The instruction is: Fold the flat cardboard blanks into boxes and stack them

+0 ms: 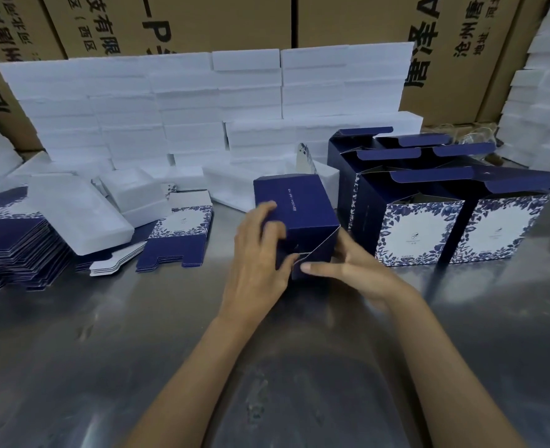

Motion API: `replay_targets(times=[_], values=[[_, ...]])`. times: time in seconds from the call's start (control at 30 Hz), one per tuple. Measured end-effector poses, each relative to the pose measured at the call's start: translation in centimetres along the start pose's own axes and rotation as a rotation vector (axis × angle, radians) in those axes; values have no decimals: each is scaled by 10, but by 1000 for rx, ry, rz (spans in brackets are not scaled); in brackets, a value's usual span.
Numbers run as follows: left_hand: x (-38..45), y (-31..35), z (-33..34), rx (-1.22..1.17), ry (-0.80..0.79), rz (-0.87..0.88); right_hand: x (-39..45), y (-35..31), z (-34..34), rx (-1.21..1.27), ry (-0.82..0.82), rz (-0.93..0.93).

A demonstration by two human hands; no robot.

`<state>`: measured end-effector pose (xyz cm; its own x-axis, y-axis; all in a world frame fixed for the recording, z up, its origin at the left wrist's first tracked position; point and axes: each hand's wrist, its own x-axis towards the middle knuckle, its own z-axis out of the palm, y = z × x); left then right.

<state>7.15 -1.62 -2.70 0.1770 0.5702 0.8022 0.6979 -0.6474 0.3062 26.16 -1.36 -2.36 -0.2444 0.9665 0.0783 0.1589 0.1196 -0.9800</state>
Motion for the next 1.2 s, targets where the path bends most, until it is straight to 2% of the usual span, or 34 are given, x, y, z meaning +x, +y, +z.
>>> replay_targets(times=[0.1,0.2,0.23,0.37,0.53,0.8,1.03,1.2], values=[[2,1,-3,-260,49,-258,2,3,3,-48,123,-36],[-1,-6,-7,-494,-97,-556,3,9,10,-40,175,-74],[-2,-8,-9,-553,-155,-605,4,10,13,-46,202,-81],[-3,-10,-10,-616,-227,-581,6,9,21,-52,355,-106],[0,-2,-10,-595,-170,-544,5,1,25,-48,518,-152],[-2,-3,-9,-548,-128,-496,4,2,33,-97,652,-167],[-1,1,-10,-577,-134,-510,3,0,36,-121,677,-184],[5,8,-20,-754,-128,-681,1,-8,36,76,526,-130]])
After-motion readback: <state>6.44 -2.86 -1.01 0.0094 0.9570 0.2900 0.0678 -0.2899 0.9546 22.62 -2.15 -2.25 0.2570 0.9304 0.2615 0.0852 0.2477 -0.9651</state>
